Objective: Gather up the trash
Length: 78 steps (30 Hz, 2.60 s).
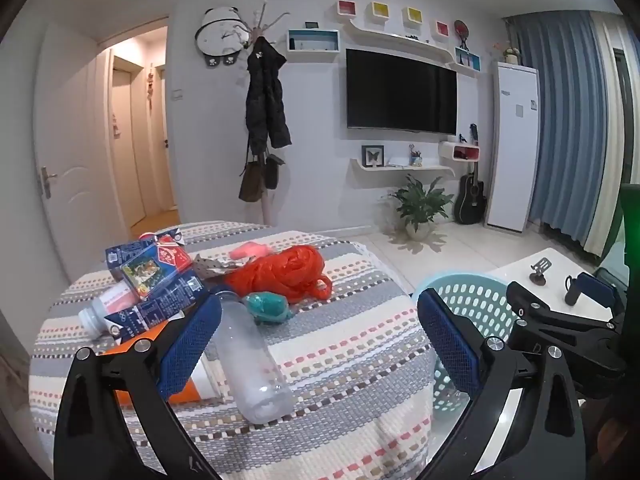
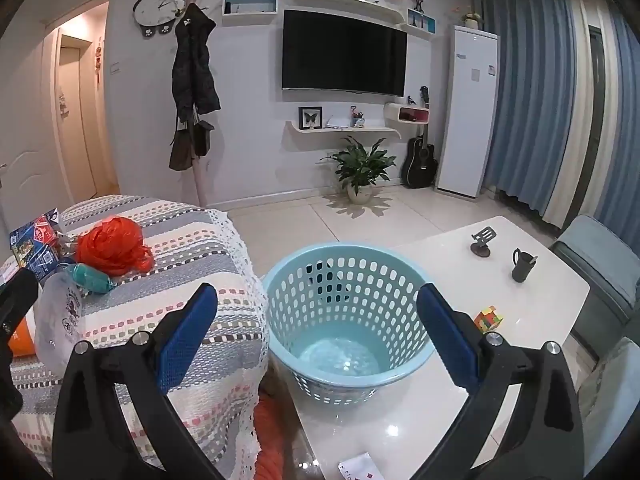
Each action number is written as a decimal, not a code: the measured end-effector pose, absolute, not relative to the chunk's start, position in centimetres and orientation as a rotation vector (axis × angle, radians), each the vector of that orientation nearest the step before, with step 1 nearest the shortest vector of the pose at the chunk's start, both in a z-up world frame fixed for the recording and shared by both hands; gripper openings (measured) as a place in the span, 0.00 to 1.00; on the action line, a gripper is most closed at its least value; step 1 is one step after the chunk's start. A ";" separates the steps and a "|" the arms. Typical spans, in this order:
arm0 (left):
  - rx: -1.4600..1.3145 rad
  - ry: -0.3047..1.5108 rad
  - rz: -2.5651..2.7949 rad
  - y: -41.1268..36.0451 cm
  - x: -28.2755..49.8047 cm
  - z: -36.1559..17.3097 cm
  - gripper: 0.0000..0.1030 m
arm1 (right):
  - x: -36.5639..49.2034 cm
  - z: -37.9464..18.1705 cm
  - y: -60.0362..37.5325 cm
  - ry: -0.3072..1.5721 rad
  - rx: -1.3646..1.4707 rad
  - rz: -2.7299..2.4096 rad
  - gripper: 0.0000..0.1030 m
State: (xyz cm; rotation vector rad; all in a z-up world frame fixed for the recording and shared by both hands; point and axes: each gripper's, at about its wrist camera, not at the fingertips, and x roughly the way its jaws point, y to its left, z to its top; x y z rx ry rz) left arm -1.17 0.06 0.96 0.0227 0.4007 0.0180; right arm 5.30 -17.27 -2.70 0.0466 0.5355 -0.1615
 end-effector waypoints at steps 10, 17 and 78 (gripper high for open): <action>0.024 0.401 0.023 0.4 -1.2 1.0 0.93 | 5.3 -2.6 -17.6 0.537 0.051 -0.168 0.92; 0.019 0.402 0.021 0.5 -1.3 1.0 0.93 | 5.2 -2.5 -17.8 0.533 0.057 -0.168 0.92; -0.069 0.410 0.048 4.2 -2.2 0.9 0.93 | 4.9 -2.4 -13.9 0.539 0.020 -0.107 0.85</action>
